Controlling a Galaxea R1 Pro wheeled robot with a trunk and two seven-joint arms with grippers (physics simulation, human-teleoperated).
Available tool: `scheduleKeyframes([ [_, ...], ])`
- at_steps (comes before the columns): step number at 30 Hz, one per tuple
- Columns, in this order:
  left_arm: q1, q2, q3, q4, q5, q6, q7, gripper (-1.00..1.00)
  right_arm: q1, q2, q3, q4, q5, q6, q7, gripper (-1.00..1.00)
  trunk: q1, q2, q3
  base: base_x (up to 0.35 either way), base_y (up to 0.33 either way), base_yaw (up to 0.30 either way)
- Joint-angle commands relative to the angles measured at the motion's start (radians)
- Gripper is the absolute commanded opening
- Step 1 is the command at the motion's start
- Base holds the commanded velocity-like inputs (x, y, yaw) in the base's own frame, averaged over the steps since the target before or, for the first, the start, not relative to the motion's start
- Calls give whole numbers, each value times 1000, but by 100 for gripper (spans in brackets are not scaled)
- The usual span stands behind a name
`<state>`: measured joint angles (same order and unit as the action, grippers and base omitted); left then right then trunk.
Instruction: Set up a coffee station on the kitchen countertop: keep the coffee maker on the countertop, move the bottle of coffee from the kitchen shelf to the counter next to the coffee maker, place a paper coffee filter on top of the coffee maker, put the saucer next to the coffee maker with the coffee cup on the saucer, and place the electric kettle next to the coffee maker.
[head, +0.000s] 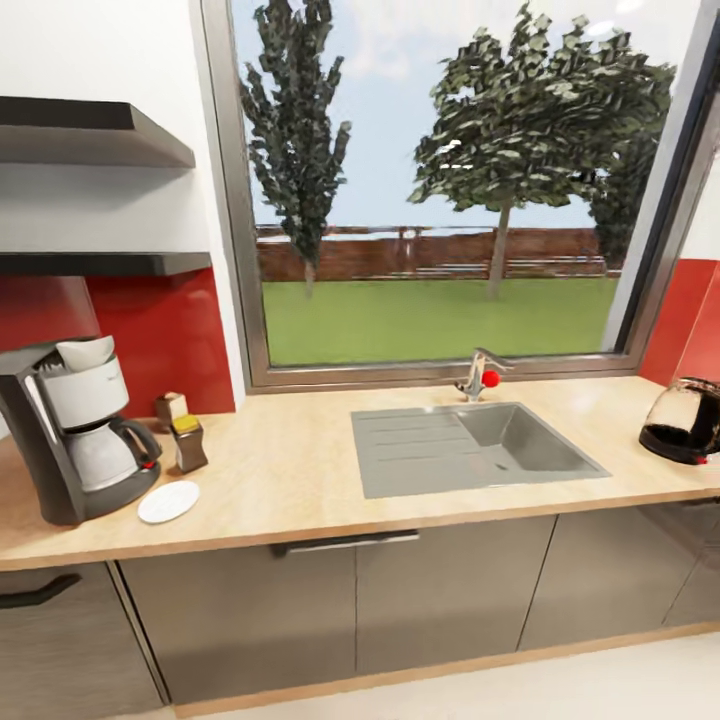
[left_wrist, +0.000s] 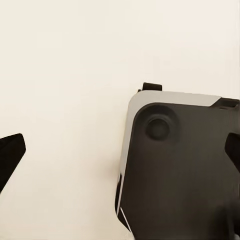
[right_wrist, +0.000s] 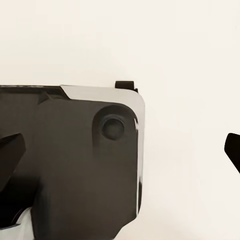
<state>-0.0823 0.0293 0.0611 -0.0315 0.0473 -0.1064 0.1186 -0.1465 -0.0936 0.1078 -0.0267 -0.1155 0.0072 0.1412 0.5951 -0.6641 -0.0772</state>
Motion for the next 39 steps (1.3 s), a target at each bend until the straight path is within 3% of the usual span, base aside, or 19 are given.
scheduleKeyframes([
  [1,-1,0,5,1,5,-3,0,100,-1,0,9,0,-11,0,4,100,0,-2,-2,0,0,-274],
  [12,1,1,6,9,5,3,2,100,-1,7,9,-7,-13,-2,5,100,0,-2,-5,60,-36,-259],
  [27,1,-9,12,10,11,1,6,100,-1,10,12,-48,-7,-3,8,100,0,-2,-5,233,-176,-7],
  [39,1,-9,17,23,15,2,9,100,-1,11,12,-49,-9,-4,5,100,0,-2,-5,9,-308,0],
])
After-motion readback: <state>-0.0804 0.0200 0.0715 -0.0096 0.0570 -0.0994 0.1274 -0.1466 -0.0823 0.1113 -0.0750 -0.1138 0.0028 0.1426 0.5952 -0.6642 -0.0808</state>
